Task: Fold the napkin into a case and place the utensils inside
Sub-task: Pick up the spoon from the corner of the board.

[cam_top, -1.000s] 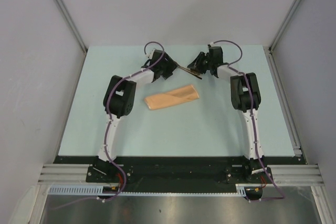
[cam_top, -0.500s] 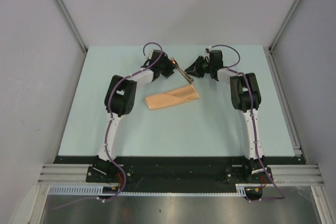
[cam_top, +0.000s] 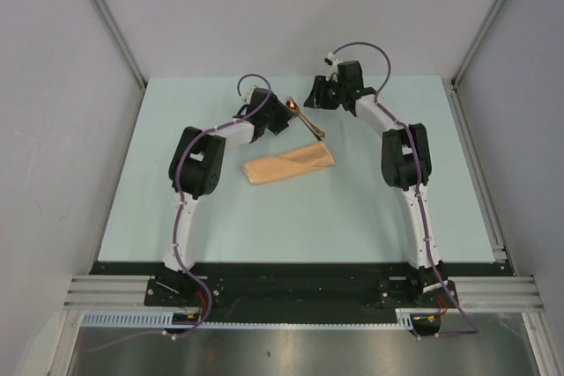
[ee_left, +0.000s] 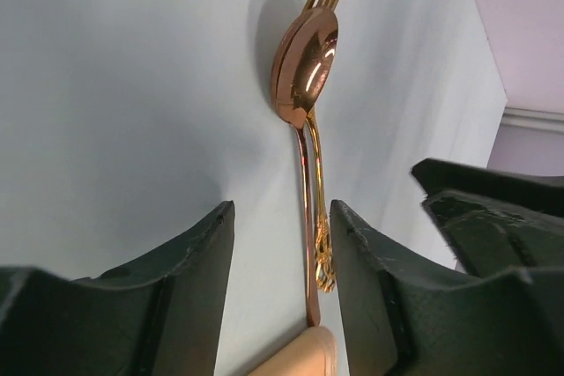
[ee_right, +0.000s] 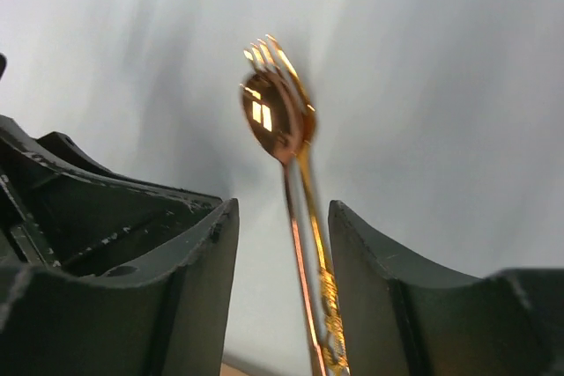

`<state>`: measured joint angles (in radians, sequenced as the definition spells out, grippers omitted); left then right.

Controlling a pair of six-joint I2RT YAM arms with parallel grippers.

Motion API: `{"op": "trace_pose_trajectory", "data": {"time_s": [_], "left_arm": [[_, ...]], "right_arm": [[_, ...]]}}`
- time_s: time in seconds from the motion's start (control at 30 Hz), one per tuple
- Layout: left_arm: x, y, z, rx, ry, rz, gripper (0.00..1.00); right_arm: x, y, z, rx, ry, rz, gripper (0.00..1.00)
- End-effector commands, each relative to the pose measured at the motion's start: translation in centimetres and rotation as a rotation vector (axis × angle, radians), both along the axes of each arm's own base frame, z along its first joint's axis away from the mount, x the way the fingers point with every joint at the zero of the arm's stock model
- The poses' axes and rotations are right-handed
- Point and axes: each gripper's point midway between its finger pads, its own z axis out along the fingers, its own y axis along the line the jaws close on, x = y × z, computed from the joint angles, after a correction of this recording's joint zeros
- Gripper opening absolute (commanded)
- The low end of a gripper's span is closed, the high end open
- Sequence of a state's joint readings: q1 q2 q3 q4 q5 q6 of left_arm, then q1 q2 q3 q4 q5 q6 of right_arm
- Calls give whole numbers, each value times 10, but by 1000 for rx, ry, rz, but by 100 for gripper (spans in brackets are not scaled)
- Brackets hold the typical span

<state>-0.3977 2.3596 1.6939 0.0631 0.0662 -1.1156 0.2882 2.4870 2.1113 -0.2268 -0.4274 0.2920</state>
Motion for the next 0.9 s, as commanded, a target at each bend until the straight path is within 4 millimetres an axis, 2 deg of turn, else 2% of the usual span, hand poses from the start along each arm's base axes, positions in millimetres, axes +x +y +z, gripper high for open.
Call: {"op": "trace_pose_trajectory", "data": {"time_s": [0.0, 0.03, 0.07, 0.1, 0.13, 0.17, 0.2, 0.4, 0.53, 0.6, 0.63, 0.87], "left_arm": [[7, 31, 75, -20, -132, -20, 54], [4, 33, 92, -41, -159, -35, 55], [-3, 38, 91, -47, -153, -43, 55], [-3, 46, 97, -67, -166, -34, 55], [-6, 48, 102, -85, -170, -38, 55], [-19, 49, 106, -111, -168, -64, 55], [-19, 50, 117, -135, -208, -66, 55], [-46, 48, 148, -163, -248, -125, 55], [-61, 43, 156, -198, -236, -177, 55], [-68, 42, 166, -217, -253, -193, 55], [-73, 42, 164, -218, -246, -197, 55], [-94, 47, 173, -213, -243, -228, 55]], "right_arm": [[2, 12, 23, -163, -130, 86, 46], [0, 19, 22, -169, -136, 104, 44], [0, 23, 21, -175, -140, 116, 41], [-3, 25, 10, -192, -119, 124, 39], [-2, 30, 13, -210, -138, 138, 39], [-2, 31, 9, -232, -139, 136, 38], [-4, 31, -1, -250, -119, 141, 38], [-6, 36, -14, -339, -129, 146, 37], [-8, 36, -20, -374, -130, 153, 36], [-11, 36, -26, -400, -123, 159, 36], [-12, 37, -26, -402, -121, 162, 36], [-28, 35, -55, -573, -107, 214, 34]]}}
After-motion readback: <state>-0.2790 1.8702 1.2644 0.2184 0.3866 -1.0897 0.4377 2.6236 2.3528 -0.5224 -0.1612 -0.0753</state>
